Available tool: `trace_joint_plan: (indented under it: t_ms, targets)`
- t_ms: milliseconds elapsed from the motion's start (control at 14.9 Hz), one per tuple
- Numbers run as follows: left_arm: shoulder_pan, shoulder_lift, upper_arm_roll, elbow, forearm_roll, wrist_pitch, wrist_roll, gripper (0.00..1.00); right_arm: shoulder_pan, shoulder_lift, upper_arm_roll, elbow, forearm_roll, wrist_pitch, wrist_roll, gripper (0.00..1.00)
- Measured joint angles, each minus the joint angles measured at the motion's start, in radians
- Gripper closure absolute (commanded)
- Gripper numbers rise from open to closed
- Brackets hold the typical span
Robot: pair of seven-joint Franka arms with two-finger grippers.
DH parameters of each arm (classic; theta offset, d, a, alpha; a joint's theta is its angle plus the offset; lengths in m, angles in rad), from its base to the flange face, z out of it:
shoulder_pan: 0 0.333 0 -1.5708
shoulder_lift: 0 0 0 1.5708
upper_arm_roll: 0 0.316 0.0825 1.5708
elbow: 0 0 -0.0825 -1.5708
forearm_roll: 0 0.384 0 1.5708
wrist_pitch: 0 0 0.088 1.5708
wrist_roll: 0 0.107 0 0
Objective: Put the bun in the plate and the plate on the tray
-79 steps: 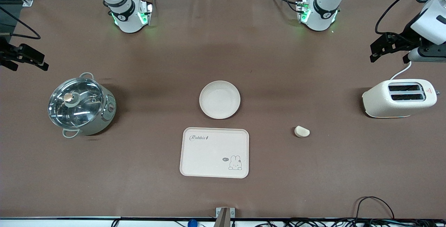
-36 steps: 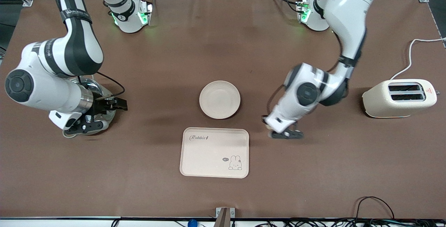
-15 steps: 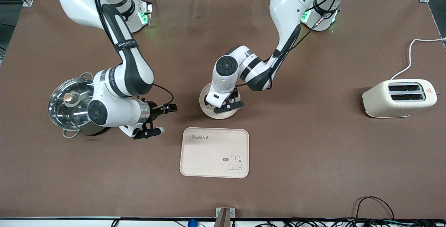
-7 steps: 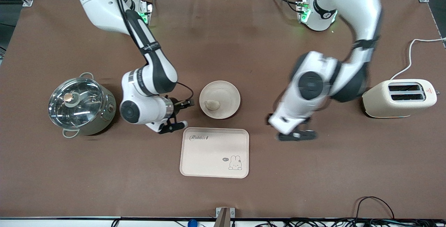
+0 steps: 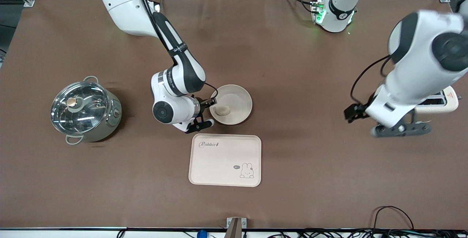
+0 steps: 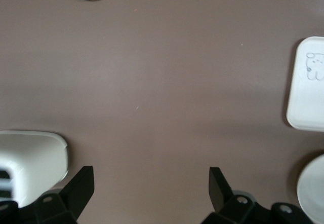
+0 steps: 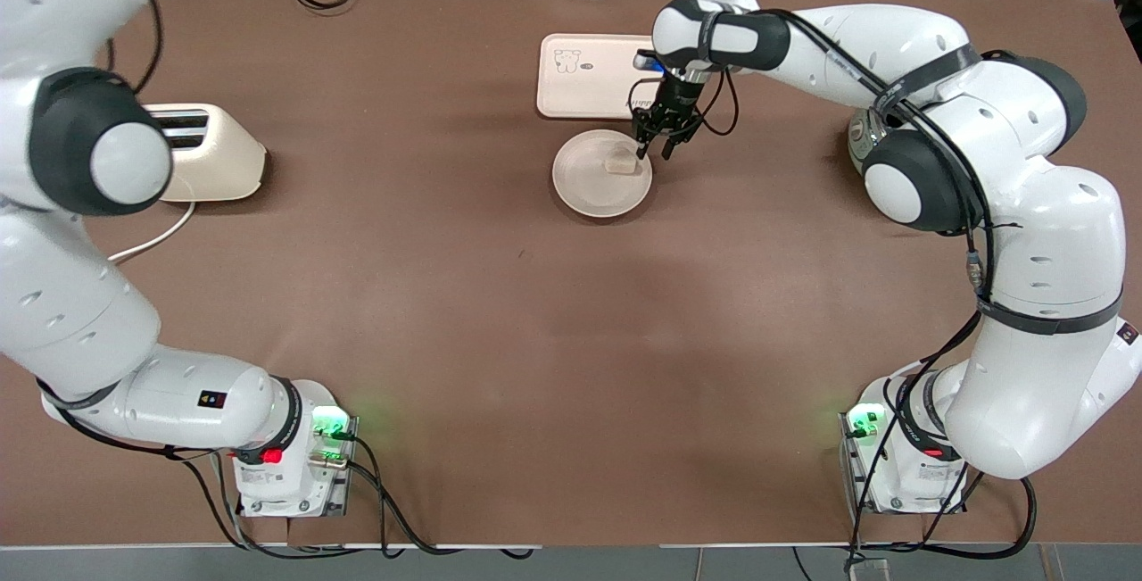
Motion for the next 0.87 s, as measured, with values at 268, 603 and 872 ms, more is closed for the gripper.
trace_joint_plan:
  t_ms: [268,603,872]
  targets:
    - [0.029,-0.168,0.000,-0.049,-0.040,-0.089,0.033,0.00,0.002,0.017,-0.002,-0.004,0.000,0.015,0.000,0.49]
    - [0.029,-0.383,0.000,-0.301,-0.040,-0.014,0.108,0.00,0.002,0.038,-0.002,-0.006,0.000,0.049,0.000,0.59]
    - [0.044,-0.423,0.005,-0.362,-0.041,0.010,0.212,0.00,0.002,0.056,0.004,-0.006,0.011,0.068,0.000,0.71]
